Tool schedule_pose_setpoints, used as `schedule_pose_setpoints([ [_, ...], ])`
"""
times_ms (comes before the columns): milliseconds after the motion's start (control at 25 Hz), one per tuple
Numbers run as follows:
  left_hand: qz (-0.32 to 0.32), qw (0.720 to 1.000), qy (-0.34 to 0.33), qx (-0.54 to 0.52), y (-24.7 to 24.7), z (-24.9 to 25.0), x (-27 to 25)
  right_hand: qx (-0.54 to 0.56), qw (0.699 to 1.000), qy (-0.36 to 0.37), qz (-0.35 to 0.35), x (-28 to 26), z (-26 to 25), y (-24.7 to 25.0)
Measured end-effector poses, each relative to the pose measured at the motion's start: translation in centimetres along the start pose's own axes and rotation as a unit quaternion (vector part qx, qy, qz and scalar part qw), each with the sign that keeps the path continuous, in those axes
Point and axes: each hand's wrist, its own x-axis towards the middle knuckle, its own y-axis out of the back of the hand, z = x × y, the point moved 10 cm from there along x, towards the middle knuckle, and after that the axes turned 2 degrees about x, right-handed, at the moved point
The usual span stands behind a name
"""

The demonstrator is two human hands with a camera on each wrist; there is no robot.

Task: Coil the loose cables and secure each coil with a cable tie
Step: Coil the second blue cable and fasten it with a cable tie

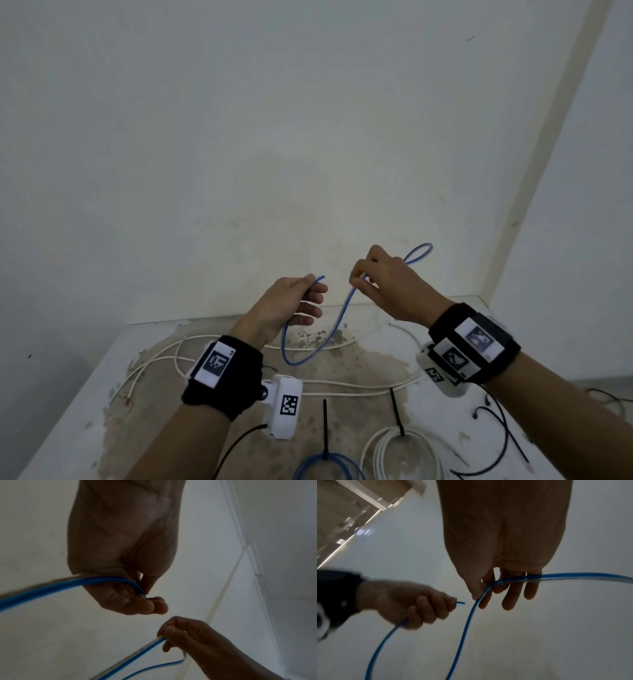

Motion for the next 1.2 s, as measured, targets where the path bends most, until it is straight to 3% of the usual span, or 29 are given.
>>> schedule_pose_setpoints([
  [80, 0.001, 1.000, -0.005, -0.017, -0.2, 0.0, -0.1, -0.077, 0.996, -0.003, 0.039, -0.5, 0.1, 0.4],
  [160, -0.002, 0.999, -0.003, -0.041, -0.9, -0.4, -0.2, -0.099, 0.987, -0.030, 0.120, -1.1, 0.1, 2.1],
  [280, 0.027, 0.995, -0.024, -0.088, -1.8, -0.7, -0.1, -0.031, 0.967, 0.013, 0.252, -2.7, -3.2, 3.5],
  [360, 0.060, 0.986, -0.053, -0.147, -1.7, -0.3, 0.0, 0.044, 0.965, 0.036, 0.257, -3.8, -5.2, 1.8],
  [480, 0.098, 0.973, -0.090, -0.191, -0.9, 0.5, 0.1, 0.195, 0.959, -0.014, 0.206, -4.9, -6.0, -1.7],
  [560, 0.099, 0.967, -0.106, -0.207, -0.8, 0.9, -0.1, 0.411, 0.893, -0.107, 0.147, -5.3, -5.0, -4.6],
  [600, 0.090, 0.965, -0.110, -0.222, -1.1, 1.1, -0.2, 0.494, 0.852, -0.144, 0.101, -5.5, -4.8, -6.4],
  [640, 0.078, 0.962, -0.111, -0.239, -1.3, 1.3, -0.3, 0.533, 0.830, -0.161, 0.048, -5.6, -5.1, -7.9],
  [760, 0.059, 0.960, -0.098, -0.256, -1.6, 1.6, -0.5, 0.492, 0.854, -0.160, -0.062, -6.1, -5.4, -10.3],
  [920, 0.034, 0.962, -0.053, -0.265, -1.5, 1.0, -0.4, 0.508, 0.844, -0.152, -0.076, -7.1, -4.5, -10.0],
  [1000, 0.008, 0.965, -0.020, -0.262, -1.9, 0.4, -0.5, 0.491, 0.856, -0.133, -0.093, -7.5, -4.4, -9.8],
  [1200, -0.082, 0.965, 0.037, -0.245, -2.6, -0.1, -1.4, 0.406, 0.882, -0.104, -0.216, -9.2, -3.2, -11.2],
])
